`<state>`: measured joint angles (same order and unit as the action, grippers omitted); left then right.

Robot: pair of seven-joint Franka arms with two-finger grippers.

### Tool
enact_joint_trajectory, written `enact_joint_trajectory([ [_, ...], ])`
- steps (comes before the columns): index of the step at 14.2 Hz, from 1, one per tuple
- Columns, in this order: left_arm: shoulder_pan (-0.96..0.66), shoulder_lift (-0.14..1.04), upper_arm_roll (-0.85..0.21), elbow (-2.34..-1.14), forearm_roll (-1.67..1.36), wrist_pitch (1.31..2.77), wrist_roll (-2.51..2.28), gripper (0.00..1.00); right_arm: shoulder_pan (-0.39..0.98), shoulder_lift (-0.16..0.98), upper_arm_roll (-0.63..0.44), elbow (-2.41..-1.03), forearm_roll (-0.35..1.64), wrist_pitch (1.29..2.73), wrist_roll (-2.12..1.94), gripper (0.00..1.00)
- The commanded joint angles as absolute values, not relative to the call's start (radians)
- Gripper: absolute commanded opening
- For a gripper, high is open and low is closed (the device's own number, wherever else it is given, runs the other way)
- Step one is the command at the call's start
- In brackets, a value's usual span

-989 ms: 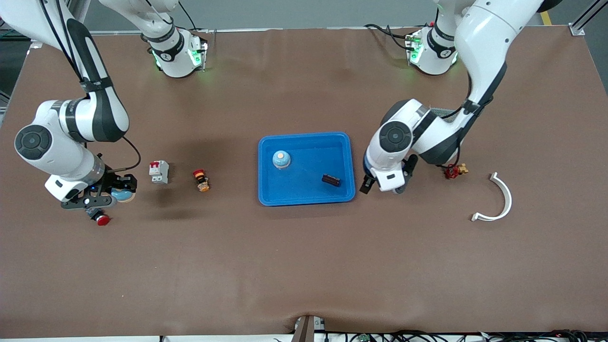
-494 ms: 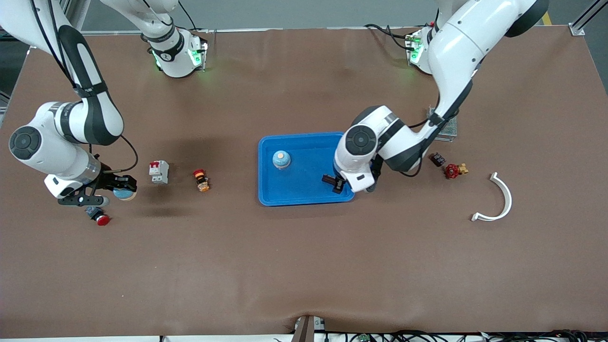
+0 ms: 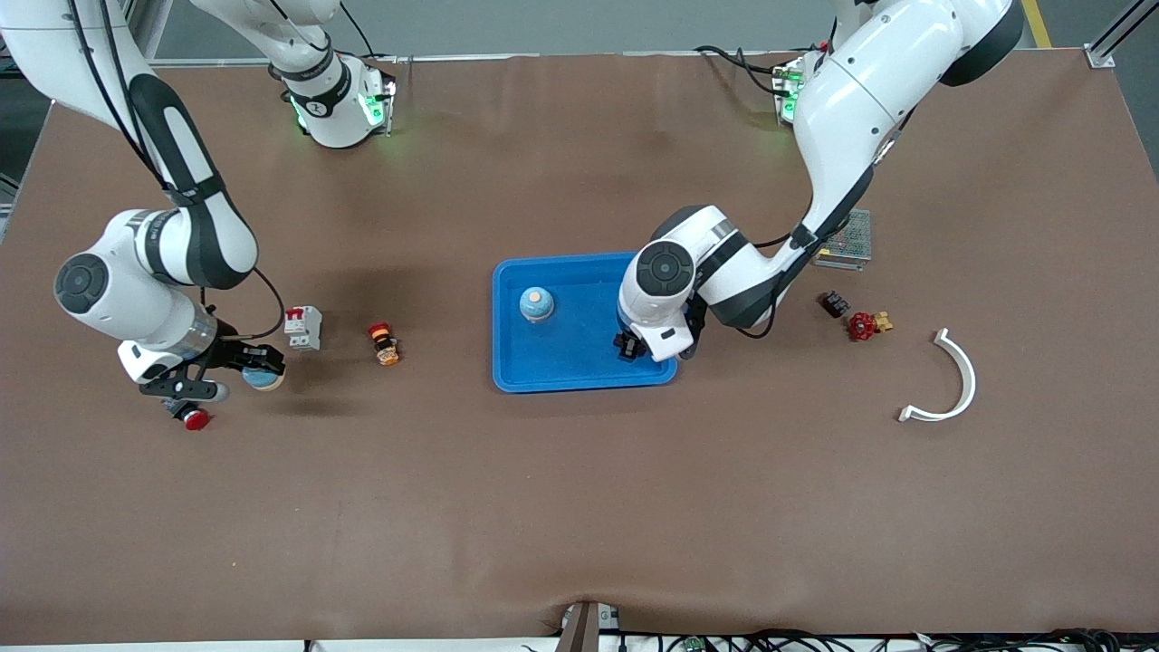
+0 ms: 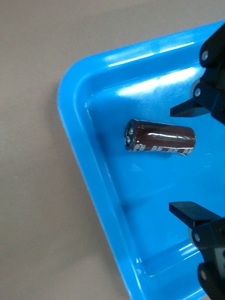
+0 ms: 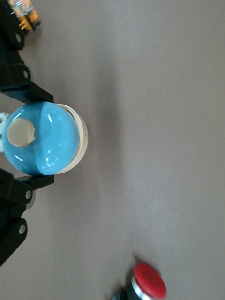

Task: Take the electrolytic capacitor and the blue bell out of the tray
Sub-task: 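Reach the left gripper to the second capacitor while the right gripper lowers the bell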

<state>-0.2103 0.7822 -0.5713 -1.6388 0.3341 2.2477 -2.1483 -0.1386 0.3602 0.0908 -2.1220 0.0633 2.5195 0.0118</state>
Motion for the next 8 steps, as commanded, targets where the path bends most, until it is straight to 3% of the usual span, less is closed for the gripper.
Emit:
enact_joint_trajectory([
  [1,-0.232,0.811,-0.561,-1.617,0.337,2.287,-2.181,0.8,-0.068,0.35,0.092,-2.172,0.086,2.579,0.121,0.0],
  [2,-0.233,0.816,-0.554,-1.617,0.339,2.292,-2.181,0.79,-0.055,0.35,0.092,-2.181,0.086,2.589,0.152,0.0],
  [3,-0.238,0.821,-0.551,-1.618,0.339,2.293,-2.181,0.72,-0.035,0.35,0.092,-2.195,0.086,2.608,0.184,0.0],
  [5,-0.239,0.83,-0.543,-1.617,0.339,2.293,-2.181,0.53,-0.012,0.37,0.091,-2.209,0.086,2.658,0.225,0.0],
  [7,-0.238,0.833,-0.541,-1.617,0.339,2.296,-2.181,0.42,-0.009,0.394,0.092,-2.217,0.086,2.703,0.23,0.0],
  [8,-0.239,0.834,-0.541,-1.617,0.339,2.296,-2.18,0.3,-0.009,0.406,0.092,-2.22,0.086,2.723,0.23,0.0],
])
